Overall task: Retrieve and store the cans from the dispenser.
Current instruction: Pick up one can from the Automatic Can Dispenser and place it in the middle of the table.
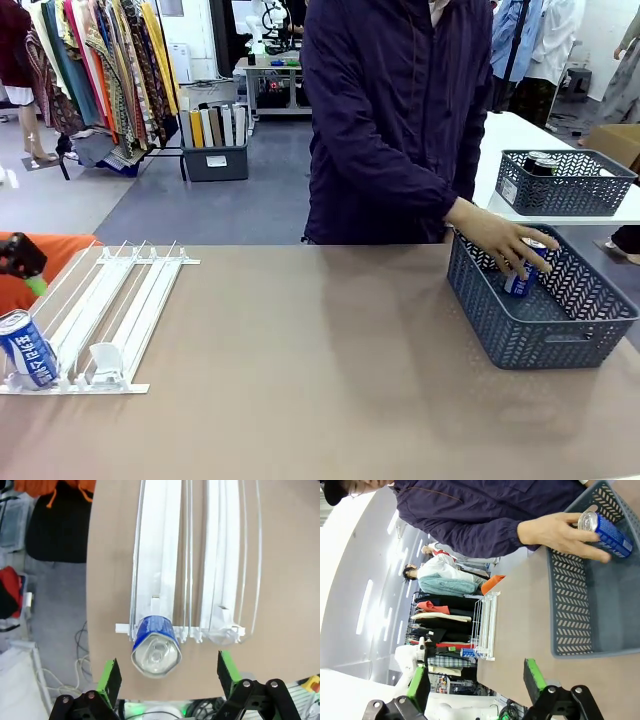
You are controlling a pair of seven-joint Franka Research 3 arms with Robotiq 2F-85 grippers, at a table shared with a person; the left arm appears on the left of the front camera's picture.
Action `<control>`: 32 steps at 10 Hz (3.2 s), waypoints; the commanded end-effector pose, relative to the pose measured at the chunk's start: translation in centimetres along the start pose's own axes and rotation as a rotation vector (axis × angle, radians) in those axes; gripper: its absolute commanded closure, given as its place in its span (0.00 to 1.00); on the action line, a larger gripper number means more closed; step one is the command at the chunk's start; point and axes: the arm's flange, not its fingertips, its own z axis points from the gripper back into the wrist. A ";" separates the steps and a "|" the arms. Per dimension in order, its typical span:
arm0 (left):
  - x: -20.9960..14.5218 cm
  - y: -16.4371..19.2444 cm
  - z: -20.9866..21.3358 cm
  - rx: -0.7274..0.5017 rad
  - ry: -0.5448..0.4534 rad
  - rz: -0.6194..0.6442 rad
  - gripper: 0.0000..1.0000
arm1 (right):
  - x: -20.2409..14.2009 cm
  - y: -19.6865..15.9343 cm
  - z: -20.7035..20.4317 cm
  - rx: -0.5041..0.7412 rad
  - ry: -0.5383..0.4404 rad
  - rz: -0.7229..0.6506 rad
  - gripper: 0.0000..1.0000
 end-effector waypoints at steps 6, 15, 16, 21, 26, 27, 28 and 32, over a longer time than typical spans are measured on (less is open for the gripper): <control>-3.7 0.4 -7.3 0.092 0.166 0.007 0.00 | 0.1 0.3 -0.1 0.014 -0.009 0.002 0.00; -3.7 0.6 -7.6 0.103 0.208 -0.021 1.00 | 0.1 0.3 -0.1 0.014 -0.009 0.002 0.00; -3.7 0.7 -7.6 0.101 0.210 -0.020 1.00 | 0.1 0.3 -0.1 0.014 -0.009 0.002 0.00; -3.6 0.8 -7.4 0.097 0.194 -0.014 1.00 | 0.1 0.3 -0.1 0.014 -0.009 0.002 0.00; -5.3 -0.2 2.2 0.086 0.083 -0.002 1.00 | 0.1 0.3 -0.1 0.014 -0.009 0.002 0.00; -6.3 -0.7 5.4 0.071 0.002 -0.031 1.00 | 0.1 0.3 -0.1 0.014 -0.009 0.002 0.00; -7.6 -0.9 8.0 0.035 -0.075 -0.060 1.00 | 0.1 0.3 -0.1 0.014 -0.009 0.002 0.00; -10.8 3.0 11.0 -0.103 -0.180 -0.024 1.00 | 0.1 0.3 -0.1 0.014 -0.009 0.002 0.00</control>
